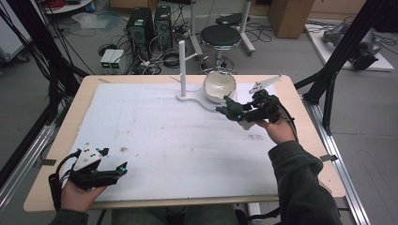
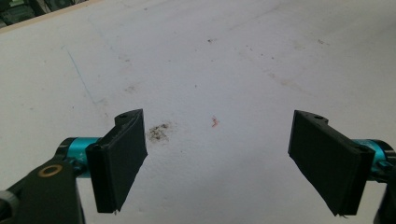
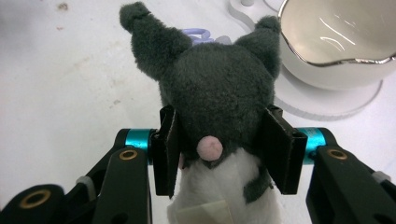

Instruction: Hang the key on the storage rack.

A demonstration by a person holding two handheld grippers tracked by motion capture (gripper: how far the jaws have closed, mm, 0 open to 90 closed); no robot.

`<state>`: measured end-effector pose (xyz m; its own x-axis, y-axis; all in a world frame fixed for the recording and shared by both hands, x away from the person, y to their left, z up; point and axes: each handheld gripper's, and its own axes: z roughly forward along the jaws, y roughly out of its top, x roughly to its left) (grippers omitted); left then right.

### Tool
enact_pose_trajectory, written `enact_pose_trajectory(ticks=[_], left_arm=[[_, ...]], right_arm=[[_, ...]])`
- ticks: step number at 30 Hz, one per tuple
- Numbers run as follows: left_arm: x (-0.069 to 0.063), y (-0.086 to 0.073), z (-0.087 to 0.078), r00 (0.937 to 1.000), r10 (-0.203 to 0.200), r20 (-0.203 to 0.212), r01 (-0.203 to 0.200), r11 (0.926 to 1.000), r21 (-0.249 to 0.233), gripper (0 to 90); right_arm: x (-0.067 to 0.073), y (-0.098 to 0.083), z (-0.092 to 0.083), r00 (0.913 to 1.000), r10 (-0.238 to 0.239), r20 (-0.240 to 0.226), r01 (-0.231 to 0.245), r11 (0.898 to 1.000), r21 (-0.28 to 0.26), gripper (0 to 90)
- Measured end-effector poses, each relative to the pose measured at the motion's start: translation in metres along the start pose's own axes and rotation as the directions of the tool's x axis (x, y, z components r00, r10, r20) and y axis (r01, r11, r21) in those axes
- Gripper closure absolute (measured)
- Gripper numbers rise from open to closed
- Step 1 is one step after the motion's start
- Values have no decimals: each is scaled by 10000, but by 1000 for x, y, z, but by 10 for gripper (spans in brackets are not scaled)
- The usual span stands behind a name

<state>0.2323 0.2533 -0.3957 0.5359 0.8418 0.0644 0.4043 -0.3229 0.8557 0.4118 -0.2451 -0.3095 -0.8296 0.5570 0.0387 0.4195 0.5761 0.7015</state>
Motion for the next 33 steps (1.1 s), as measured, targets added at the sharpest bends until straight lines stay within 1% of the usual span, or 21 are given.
enact_pose_trajectory(ticks=[3,4,5,6,7,8,9,11,12,15,18,21,23,24,33], left_arm=[[0,0,0,10000,29,1,-29,10000,26,196],[0,0,0,10000,14,14,-14,10000,25,196],[1,0,0,10000,37,30,-38,10000,42,196],[1,0,0,10000,47,11,-47,10000,31,195],[1,0,0,10000,60,23,-60,10000,37,195],[1,0,0,10000,53,32,-53,10000,30,195],[1,0,0,10000,44,38,-44,10000,27,195],[1,-1,1,10000,22,14,-22,10000,28,195],[2,-1,0,10000,46,20,-46,10000,53,195],[1,-1,1,10000,20,43,-20,10000,12,195],[1,-1,0,10000,15,36,-15,10000,9,195],[2,-1,1,10000,-4,54,4,10000,30,195],[2,-2,1,10000,2,61,-2,10000,44,196],[2,-2,1,10000,-13,81,13,10000,49,195],[2,-2,2,9999,14,100,-15,10000,59,195]], right_arm=[[0,5,1,10000,-14,-60,13,10000,-22,522],[1,10,1,10000,-30,-83,30,10000,-26,521],[1,10,1,10000,-30,-83,30,10000,-26,521],[1,14,1,9999,-12,-122,11,10000,-85,522],[1,14,1,9999,-12,-122,11,10000,-85,522],[0,19,1,9998,-86,-191,83,9999,-132,522],[0,19,1,9998,-86,-191,83,9999,-132,522],[0,25,1,9998,2,-224,-5,9999,-131,521],[0,25,1,9998,2,-224,-5,9999,-131,521],[-2,33,1,9995,-103,-287,98,9998,-163,521],[-1,39,2,9995,-22,-309,16,9998,-182,521],[-2,44,4,9993,-130,-340,124,9998,-177,521],[-2,48,5,9993,-106,-361,101,9998,-153,521],[-2,52,6,9992,-141,-382,134,9997,-179,521],[-3,66,8,9987,-268,-442,254,9992,-307,521]])
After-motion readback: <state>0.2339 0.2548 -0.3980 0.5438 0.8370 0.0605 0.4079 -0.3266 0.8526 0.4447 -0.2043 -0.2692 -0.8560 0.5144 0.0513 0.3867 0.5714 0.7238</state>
